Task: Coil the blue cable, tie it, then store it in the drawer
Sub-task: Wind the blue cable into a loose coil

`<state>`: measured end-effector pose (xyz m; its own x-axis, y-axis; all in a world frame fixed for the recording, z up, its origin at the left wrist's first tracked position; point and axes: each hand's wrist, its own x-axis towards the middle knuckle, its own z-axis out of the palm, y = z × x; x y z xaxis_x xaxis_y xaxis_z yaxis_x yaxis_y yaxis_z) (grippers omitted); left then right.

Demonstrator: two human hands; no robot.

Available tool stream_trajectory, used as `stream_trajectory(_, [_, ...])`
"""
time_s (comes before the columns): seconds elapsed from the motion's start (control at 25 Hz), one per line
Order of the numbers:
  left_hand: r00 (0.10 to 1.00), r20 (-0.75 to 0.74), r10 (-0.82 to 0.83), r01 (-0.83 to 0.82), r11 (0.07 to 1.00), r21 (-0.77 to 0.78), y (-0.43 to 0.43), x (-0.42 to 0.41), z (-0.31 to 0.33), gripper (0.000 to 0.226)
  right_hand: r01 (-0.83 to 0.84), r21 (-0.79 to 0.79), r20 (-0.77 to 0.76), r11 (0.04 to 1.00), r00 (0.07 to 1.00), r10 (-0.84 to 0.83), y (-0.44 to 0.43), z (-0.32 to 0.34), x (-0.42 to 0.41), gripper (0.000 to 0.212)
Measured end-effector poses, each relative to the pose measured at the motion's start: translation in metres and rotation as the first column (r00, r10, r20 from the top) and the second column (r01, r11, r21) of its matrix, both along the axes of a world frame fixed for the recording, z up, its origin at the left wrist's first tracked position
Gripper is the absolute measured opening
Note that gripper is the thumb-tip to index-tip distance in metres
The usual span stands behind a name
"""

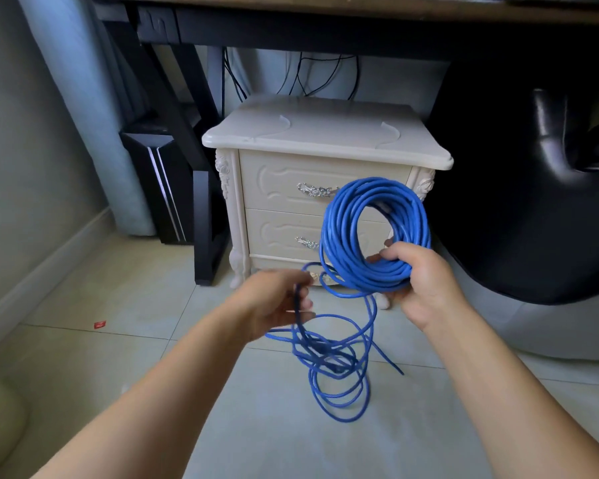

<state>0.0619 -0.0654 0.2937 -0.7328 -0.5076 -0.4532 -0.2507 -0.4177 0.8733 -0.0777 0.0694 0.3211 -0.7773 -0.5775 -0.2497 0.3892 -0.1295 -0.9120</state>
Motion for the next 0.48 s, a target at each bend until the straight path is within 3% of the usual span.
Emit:
stream_trajectory(0.08, [0.984,-0.152,0.095,-0.059,0.973,0.224,-0.010,0.005,0.013,0.022,0.032,0.142,-0.140,0.989,0.990,-0.012,0.006,-0.004,-0.007,0.022])
stream_trajectory(0.16, [0.955,-0.265,0.132,-0.051,0.955,0.293,-0.014,0.011,0.021,0.028,0.030,0.289,-0.298,0.957,0.953,0.060,0.010,-0.006,-0.008,0.026])
stream_trajectory(0.2, [0.952,-0.280,0.124,-0.059,0.972,0.227,-0.014,0.012,0.021,0.028,0.024,0.356,-0.364,0.934,0.924,0.115,0.012,-0.006,-0.006,0.026])
stream_trajectory(0.28, [0.962,-0.270,0.050,-0.064,0.997,-0.046,-0.010,0.011,0.018,0.020,0.018,0.463,-0.451,0.886,0.866,0.218,0.012,-0.008,0.001,0.026])
stream_trajectory(0.36, [0.960,-0.266,-0.087,0.009,0.960,-0.281,-0.003,0.010,0.016,0.022,0.009,0.548,-0.493,0.837,0.811,0.314,0.008,-0.011,0.009,0.029])
stream_trajectory(0.48, [0.951,-0.237,-0.200,0.088,0.908,-0.410,0.006,0.010,0.018,0.037,-0.058,0.592,-0.465,0.804,0.790,0.399,0.002,-0.015,0.017,0.033])
